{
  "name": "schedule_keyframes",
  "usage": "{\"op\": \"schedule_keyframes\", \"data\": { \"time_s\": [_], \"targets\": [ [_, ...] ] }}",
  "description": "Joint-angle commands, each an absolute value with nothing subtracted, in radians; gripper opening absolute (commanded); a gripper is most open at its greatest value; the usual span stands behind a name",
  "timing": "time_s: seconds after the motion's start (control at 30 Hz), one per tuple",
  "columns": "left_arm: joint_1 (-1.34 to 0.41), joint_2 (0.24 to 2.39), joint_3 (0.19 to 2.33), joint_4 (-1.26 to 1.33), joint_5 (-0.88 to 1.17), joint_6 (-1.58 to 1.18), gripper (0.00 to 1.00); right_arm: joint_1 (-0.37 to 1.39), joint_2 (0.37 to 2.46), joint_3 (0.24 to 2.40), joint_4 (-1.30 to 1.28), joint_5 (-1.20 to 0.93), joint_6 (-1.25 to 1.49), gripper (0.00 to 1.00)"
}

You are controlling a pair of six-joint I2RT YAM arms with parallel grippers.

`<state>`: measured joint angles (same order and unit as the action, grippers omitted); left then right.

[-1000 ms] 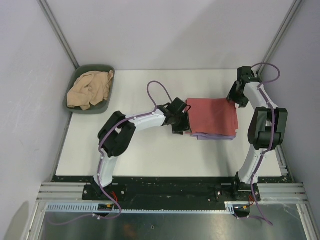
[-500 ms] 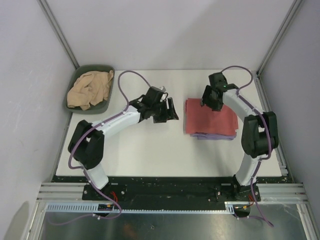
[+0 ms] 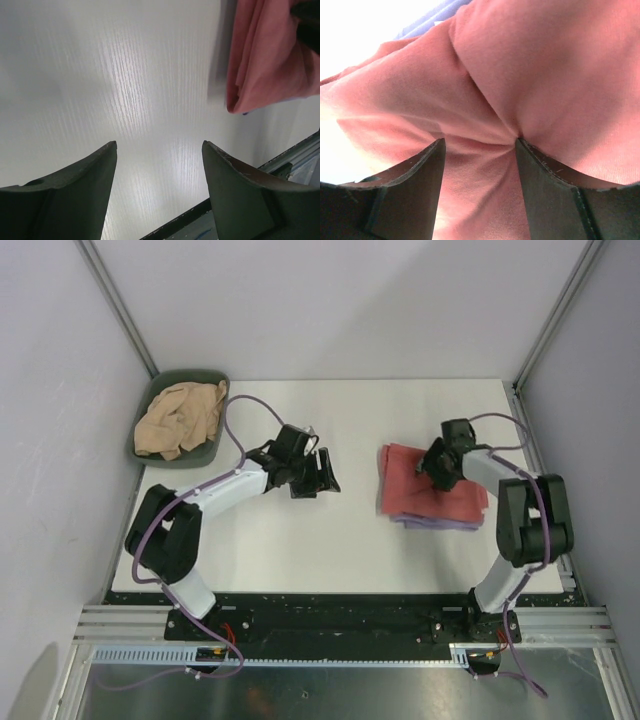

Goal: Fold and stack the t-shirts
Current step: Put the neatly folded tshirt into the corner of the board with the right arm

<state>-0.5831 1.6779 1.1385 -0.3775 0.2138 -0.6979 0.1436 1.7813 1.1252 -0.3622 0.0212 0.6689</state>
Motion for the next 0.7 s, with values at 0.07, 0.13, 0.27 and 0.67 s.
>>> {"op": "schedule_keyframes", "data": {
  "time_s": [0.07, 0.13, 0.27, 0.67],
  "targets": [
    [-0.566, 1.601, 1.131, -0.347, 0.245, -0.672, 0.73, -0.022, 1.553, 0.886, -0.472, 0.067, 0.646, 0.63],
    [-0.566, 1.6, 1.132, -0.347, 0.253, -0.674, 0.73, -0.078, 1.487, 0.846, -0.498, 0.066, 0.625, 0.63],
    [-0.566, 1.592, 1.131, -0.348, 0.266, -0.678, 0.73, -0.177, 1.376, 0.806, -0.558, 0.065, 0.569, 0.64],
    [-0.563, 1.559, 1.11, -0.35, 0.26, -0.668, 0.74, -0.125, 1.261, 0.915, -0.653, 0.077, 0.481, 0.68]
  ]
}}
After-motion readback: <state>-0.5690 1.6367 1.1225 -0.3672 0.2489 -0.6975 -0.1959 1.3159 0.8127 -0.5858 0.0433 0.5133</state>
